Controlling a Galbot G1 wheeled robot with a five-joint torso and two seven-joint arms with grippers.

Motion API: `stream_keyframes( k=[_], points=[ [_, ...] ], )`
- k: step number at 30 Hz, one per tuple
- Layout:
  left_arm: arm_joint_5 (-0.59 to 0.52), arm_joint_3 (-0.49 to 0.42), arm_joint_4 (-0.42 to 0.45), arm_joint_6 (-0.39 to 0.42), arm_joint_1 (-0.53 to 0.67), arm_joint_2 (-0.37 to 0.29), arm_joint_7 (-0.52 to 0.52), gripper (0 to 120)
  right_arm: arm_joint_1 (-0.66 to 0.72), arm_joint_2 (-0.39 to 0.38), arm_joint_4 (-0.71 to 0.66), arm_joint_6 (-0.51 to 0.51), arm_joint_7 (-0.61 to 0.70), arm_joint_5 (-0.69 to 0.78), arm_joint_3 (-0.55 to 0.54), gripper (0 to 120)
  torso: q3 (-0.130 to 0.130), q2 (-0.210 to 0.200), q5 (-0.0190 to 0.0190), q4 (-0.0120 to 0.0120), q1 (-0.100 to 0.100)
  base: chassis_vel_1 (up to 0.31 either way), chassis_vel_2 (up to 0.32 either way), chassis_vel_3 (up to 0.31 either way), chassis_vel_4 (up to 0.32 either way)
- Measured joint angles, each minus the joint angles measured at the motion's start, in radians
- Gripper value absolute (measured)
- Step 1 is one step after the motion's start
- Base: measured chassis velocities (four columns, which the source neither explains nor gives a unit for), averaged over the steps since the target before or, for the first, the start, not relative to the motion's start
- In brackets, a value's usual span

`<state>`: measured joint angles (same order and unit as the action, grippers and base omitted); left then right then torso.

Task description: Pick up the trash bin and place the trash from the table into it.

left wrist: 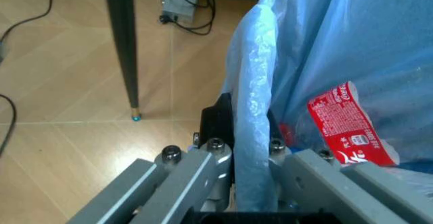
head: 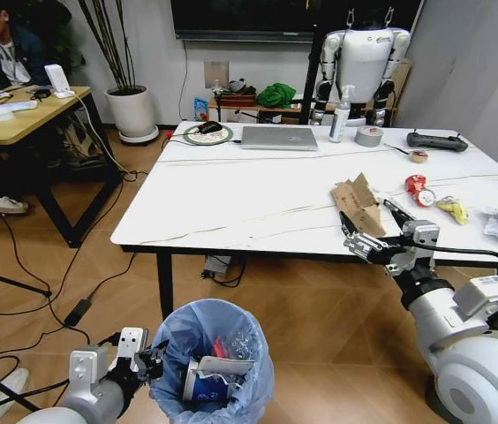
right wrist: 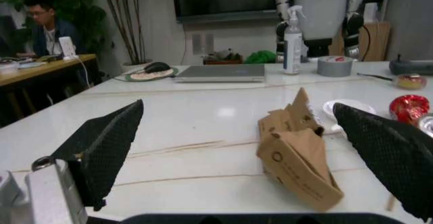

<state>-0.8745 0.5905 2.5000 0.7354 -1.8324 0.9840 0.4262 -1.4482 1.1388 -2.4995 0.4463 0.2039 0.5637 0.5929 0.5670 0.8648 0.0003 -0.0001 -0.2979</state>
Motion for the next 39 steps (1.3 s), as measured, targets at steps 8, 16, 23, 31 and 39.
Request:
stream_keyframes(
  k=[8, 16, 23, 31, 39],
  points=[
    [0.005, -0.002, 0.0, 0.0, -0.009, -0.008, -0.002, 0, 0.002, 0.006, 0.0, 0.017, 0.024, 0.031, -0.02, 100, 0.0, 0.0, -0.0002, 0.0, 0.0, -0.111, -0.11, 0.109, 0.14],
    [0.027, -0.001, 0.0, 0.0, -0.025, -0.009, -0.01, 0, 0.116, -0.06, 0.03, 0.076, 0.207, 0.291, -0.065, 100, 0.0, 0.0, -0.0005, 0.0, 0.0, -0.016, -0.008, 0.013, 0.014],
    [0.039, -0.002, 0.0, 0.0, -0.031, -0.018, -0.018, 0, 0.274, -0.121, 0.148, 0.083, 0.253, 0.375, -0.111, 100, 0.0, 0.0, -0.0001, 0.0006, 0.0, 0.0, 0.0, 0.0, 0.0],
    [0.032, -0.012, 0.0, 0.0, -0.014, -0.043, -0.027, 0, 0.337, -0.135, 0.244, 0.093, 0.329, 0.436, -0.124, 100, 0.0, 0.0, -0.0002, -0.0001, 0.0, 0.0, 0.0, 0.0, 0.0],
    [0.027, -0.006, 0.0, 0.0, -0.007, -0.036, -0.026, 0, 0.418, -0.1, 0.291, 0.109, 0.345, 0.457, -0.199, 100, 0.0, 0.0, -0.0003, 0.0002, 0.0, 0.0, 0.0, 0.0, 0.0]
  ],
)
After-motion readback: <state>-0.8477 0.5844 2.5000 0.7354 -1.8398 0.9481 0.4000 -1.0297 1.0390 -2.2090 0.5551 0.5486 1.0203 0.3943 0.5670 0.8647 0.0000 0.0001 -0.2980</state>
